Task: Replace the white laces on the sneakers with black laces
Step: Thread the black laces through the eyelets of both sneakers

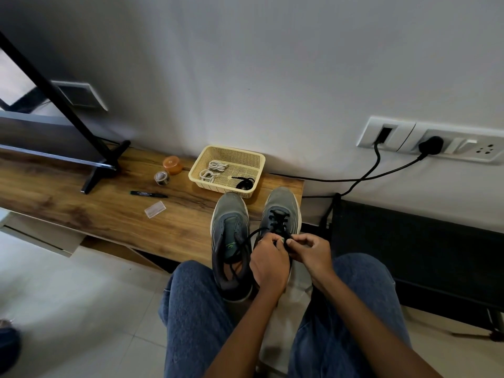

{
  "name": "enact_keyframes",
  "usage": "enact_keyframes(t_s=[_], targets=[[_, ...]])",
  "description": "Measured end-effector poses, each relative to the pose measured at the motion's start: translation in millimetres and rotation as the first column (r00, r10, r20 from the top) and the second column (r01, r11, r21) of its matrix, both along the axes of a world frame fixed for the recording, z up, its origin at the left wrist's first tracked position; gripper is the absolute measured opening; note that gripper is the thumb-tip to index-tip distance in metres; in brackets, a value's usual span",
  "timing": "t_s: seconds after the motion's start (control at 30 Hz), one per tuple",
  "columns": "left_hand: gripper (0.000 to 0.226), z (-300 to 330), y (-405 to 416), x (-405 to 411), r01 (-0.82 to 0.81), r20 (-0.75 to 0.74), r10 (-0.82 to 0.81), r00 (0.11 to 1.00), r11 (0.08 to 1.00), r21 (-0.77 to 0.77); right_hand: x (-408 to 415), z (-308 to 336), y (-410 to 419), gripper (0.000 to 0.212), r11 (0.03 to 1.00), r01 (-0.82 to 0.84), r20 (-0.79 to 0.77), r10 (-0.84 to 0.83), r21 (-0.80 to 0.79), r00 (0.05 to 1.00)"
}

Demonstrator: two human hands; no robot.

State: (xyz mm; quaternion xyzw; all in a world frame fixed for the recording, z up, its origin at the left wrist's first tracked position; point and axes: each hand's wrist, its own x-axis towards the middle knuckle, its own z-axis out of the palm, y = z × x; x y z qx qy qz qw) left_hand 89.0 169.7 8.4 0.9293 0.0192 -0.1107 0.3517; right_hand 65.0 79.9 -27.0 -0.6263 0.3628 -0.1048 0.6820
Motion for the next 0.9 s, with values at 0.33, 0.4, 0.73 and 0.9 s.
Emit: enact_keyframes(t_s=[0.33,0.4,0.73,0.9], targets=[[0.016,-2,1,-2,-0.021,0.0,0.021,1.0,0.999,-0.029,-1,0,3,0.008,0.999,0.038,-0.012,-0.038,0.008,0.999],[0.016,-2,1,-2,-0.021,0.0,0.021,1.0,0.999,-0.03,-1,0,3,0.008,0.999,0.039,-0.009,-0.039,0.011,0.999],[0.016,-3,1,3,0.042,0.029,-0.042,0.999,0.999,0.018,2,1,-3,0.013,0.982,-0.095,-0.048,0.088,-0.165,0.995],[0.018,-2,1,8,0.073,0.034,-0.074,0.997,0.997,0.034,2,3,-5,0.01,0.961,-0.16,-0.05,0.152,-0.226,0.987]])
